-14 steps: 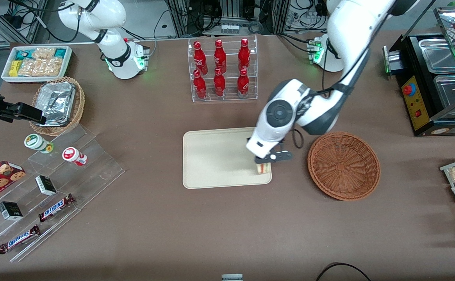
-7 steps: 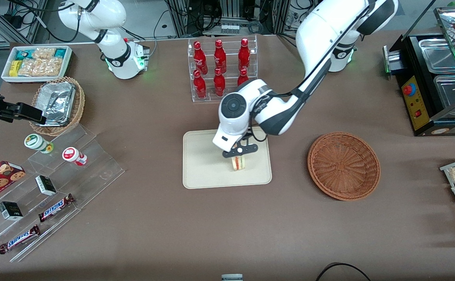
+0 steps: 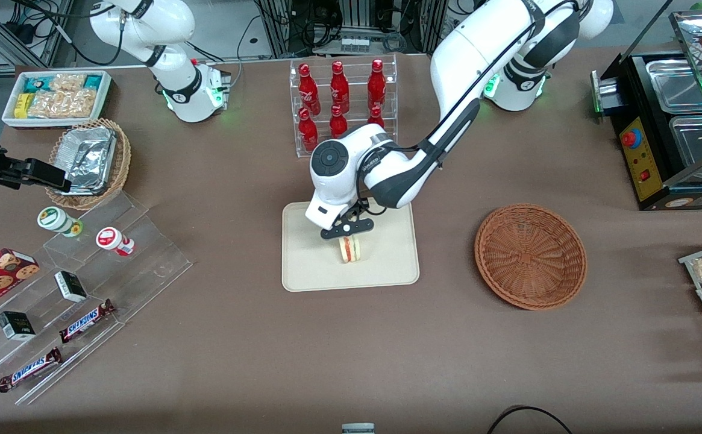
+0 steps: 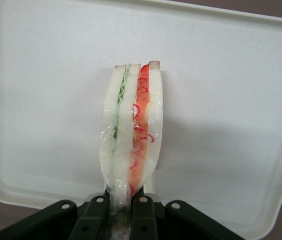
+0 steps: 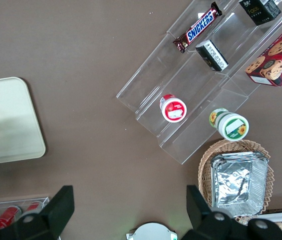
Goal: Place sandwich from basket to tray
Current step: 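Lower the sandwich onto the tray and open the left gripper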
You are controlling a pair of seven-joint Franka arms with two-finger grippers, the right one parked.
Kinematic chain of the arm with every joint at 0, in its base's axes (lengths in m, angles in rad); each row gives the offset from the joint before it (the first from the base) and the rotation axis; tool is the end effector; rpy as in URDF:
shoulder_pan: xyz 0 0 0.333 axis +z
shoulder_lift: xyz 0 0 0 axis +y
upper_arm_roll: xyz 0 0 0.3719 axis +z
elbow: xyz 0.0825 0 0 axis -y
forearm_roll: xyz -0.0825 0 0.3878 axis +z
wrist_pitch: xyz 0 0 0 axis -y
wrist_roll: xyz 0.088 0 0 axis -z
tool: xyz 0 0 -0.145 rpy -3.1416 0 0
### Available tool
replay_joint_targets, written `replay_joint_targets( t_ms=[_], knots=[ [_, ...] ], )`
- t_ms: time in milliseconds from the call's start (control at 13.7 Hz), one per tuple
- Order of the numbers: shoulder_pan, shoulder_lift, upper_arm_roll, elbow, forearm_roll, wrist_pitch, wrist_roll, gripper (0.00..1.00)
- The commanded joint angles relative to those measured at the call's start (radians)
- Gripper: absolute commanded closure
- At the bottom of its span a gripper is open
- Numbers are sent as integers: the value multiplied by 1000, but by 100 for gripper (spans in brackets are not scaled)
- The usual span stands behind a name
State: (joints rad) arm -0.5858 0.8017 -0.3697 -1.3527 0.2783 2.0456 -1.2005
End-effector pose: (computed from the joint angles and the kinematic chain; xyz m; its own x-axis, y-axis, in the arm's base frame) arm 0.5130 -0.5745 0.2596 0.9777 0.2062 -0.0409 0.2045 -0.9780 -0.0411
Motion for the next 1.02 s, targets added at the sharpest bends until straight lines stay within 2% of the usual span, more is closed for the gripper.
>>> replay_joint_targets(
  t_ms=[0,805,878,951],
  knots=[
    [-15,25,12,43,33,-13,-33,100],
    [-15,56,11,61,25,-10,-96,100],
    [-15,56,11,61,27,-10,-96,85],
    [-15,56,11,61,25,-8,-96,61]
  ],
)
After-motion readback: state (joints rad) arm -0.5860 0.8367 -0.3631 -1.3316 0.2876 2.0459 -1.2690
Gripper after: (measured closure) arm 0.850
